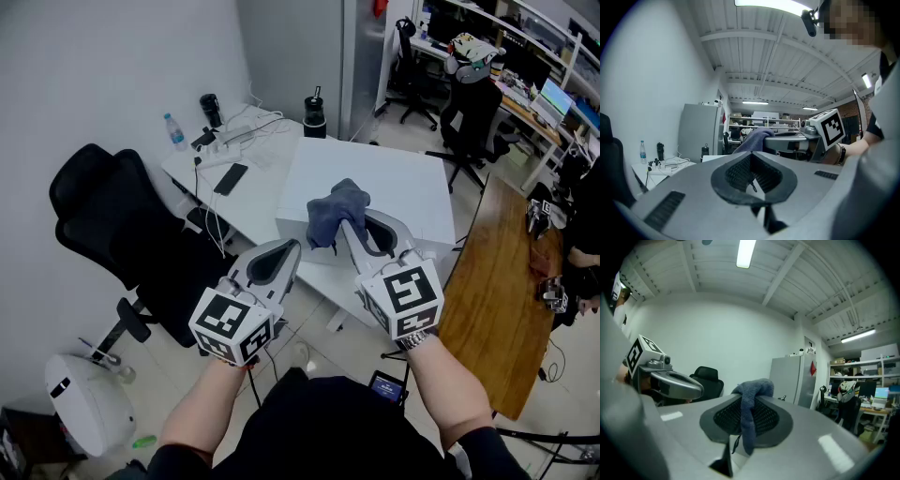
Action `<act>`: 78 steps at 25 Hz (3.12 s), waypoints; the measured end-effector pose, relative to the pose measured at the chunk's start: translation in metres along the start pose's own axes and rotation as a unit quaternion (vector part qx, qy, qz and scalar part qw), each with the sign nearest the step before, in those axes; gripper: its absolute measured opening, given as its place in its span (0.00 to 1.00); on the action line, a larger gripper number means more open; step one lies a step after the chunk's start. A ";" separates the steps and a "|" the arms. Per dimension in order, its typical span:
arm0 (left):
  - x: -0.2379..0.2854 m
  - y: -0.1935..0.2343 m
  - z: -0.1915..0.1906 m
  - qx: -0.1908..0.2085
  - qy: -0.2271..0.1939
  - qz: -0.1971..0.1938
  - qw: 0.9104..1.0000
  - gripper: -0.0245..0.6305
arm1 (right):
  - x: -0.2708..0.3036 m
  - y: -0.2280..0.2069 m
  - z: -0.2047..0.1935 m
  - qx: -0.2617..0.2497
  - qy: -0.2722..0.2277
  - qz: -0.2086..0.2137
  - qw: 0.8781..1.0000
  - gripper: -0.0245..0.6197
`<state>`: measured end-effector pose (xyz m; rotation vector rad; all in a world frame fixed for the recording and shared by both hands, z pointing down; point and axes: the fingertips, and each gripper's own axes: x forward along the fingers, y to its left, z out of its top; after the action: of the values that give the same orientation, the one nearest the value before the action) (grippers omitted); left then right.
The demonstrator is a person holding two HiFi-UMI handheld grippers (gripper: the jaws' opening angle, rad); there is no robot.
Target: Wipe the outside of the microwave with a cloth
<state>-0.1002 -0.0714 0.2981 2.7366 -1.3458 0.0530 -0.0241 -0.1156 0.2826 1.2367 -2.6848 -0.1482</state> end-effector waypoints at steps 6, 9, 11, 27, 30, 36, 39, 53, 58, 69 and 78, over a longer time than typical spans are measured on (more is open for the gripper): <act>0.023 0.081 0.001 -0.007 0.007 -0.003 1.000 0.04 | 0.090 -0.020 0.003 0.003 0.014 -0.011 1.000 0.12; 0.034 0.111 0.000 -0.011 0.011 -0.010 1.000 0.04 | 0.125 -0.025 -0.002 0.003 0.029 -0.017 0.999 0.12; 0.040 0.126 -0.001 -0.013 0.012 -0.015 1.000 0.04 | 0.145 -0.027 -0.008 0.004 0.042 -0.019 0.999 0.12; 0.082 0.190 -0.025 -0.039 0.032 -0.044 0.998 0.04 | 0.243 -0.024 -0.107 -0.054 0.245 0.016 0.968 0.12; 0.090 0.195 -0.028 -0.038 0.035 -0.050 0.997 0.04 | 0.249 -0.025 -0.119 -0.081 0.280 0.020 0.956 0.12; 0.103 0.196 -0.026 -0.035 0.039 -0.065 0.996 0.04 | 0.243 -0.036 -0.126 -0.102 0.310 0.013 0.945 0.12; 0.109 0.192 -0.025 -0.033 0.039 -0.076 0.996 0.04 | 0.232 -0.051 -0.130 -0.099 0.318 -0.005 0.943 0.12; 0.134 0.143 -0.022 -0.025 0.046 -0.114 0.992 0.04 | 0.157 -0.131 -0.152 -0.070 0.345 -0.088 0.932 0.12; 0.144 0.116 -0.020 -0.019 0.049 -0.116 0.992 0.04 | 0.127 -0.154 -0.160 -0.060 0.344 -0.098 0.932 0.12; 0.170 0.038 -0.014 -0.009 0.053 -0.117 0.992 0.04 | 0.056 -0.207 -0.176 -0.052 0.340 -0.107 0.933 0.12; 0.193 -0.015 -0.015 -0.001 0.065 -0.115 0.991 0.04 | 0.016 -0.243 -0.186 -0.043 0.323 -0.119 0.938 0.12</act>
<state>0.0295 -0.2127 0.3253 2.8107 -0.9901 0.2093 0.1850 -0.2883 0.4265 1.2957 -1.9480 0.0970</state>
